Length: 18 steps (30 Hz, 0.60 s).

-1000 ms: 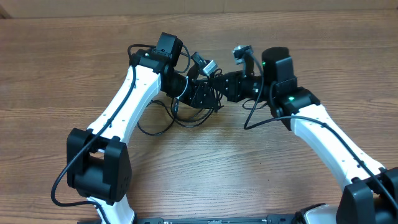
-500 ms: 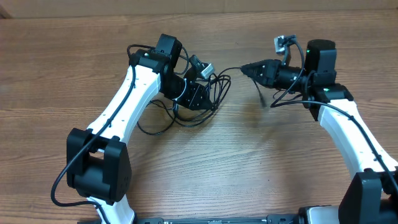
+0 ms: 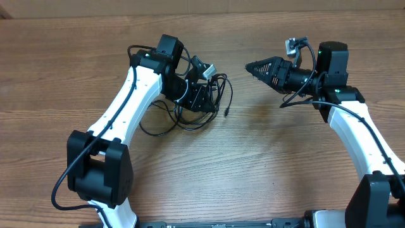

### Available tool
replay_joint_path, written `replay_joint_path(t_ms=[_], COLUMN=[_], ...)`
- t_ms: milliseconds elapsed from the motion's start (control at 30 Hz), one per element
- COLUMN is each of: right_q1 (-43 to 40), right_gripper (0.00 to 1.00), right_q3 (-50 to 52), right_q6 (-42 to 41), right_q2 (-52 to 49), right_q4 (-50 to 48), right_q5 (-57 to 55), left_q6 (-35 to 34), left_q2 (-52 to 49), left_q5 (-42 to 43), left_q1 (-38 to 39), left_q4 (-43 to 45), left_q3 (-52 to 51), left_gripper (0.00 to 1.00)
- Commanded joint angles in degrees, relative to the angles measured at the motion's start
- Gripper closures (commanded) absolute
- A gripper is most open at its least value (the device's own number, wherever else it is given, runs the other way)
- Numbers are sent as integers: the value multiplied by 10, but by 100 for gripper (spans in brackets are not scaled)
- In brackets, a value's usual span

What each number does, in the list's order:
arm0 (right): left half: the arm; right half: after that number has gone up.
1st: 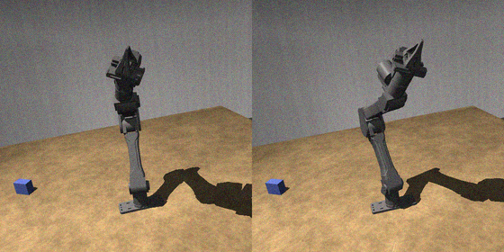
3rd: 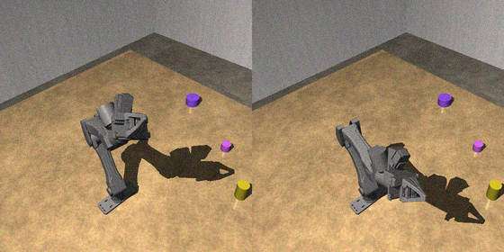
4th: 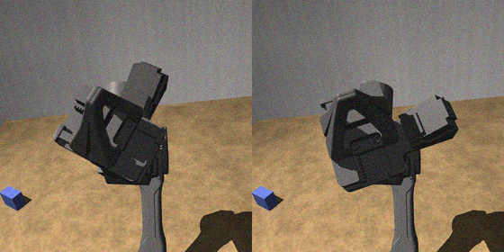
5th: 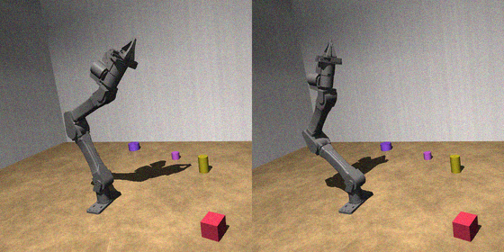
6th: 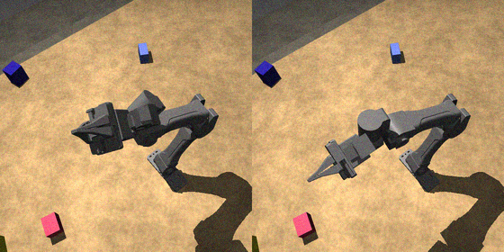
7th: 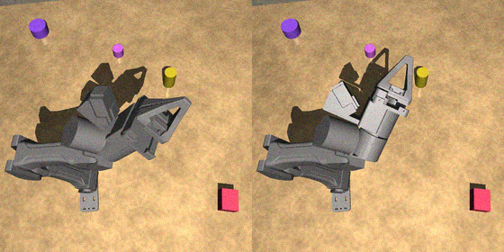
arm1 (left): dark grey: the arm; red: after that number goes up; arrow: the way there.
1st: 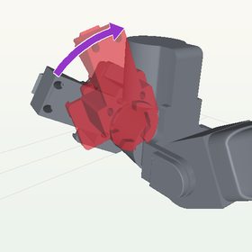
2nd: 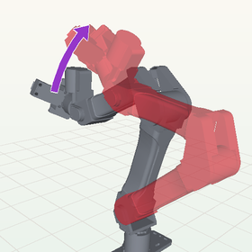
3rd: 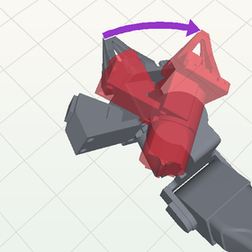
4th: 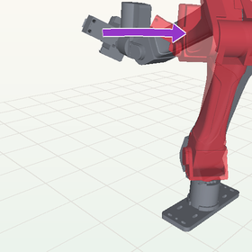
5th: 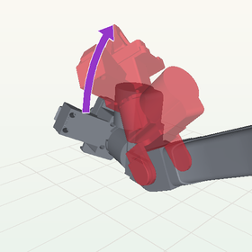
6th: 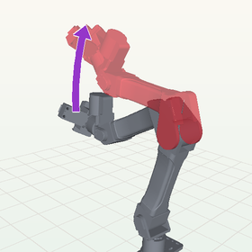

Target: Untangle cables

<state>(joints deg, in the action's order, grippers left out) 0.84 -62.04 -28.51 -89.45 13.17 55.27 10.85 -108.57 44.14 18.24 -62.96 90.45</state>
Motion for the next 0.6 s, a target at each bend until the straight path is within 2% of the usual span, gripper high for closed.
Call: replay_joint_path(t_ms=[0,167,267,467,567], right_q1=[1,32,58,99,118], right_gripper=[11,11,11,11,19], right_q3=[-6,-6,-6,-6,-6], right_q6=[5,69,129,196,216], right_q2=[1,1,1,1,1], right_q4=[10,19,17,18,17], right_q5=[4,24,47,49,43], left_q6=[3,3,14,14,14], left_q2=[-1,-1,-1,-1,-1], left_q5=[22,49,33,20,29], left_q1=[-3,-3,-3,-3,-2], left_q4=[4,24,28,28,28], left_q3=[3,3,3,3,3], left_gripper=[96,96,96,96,96])
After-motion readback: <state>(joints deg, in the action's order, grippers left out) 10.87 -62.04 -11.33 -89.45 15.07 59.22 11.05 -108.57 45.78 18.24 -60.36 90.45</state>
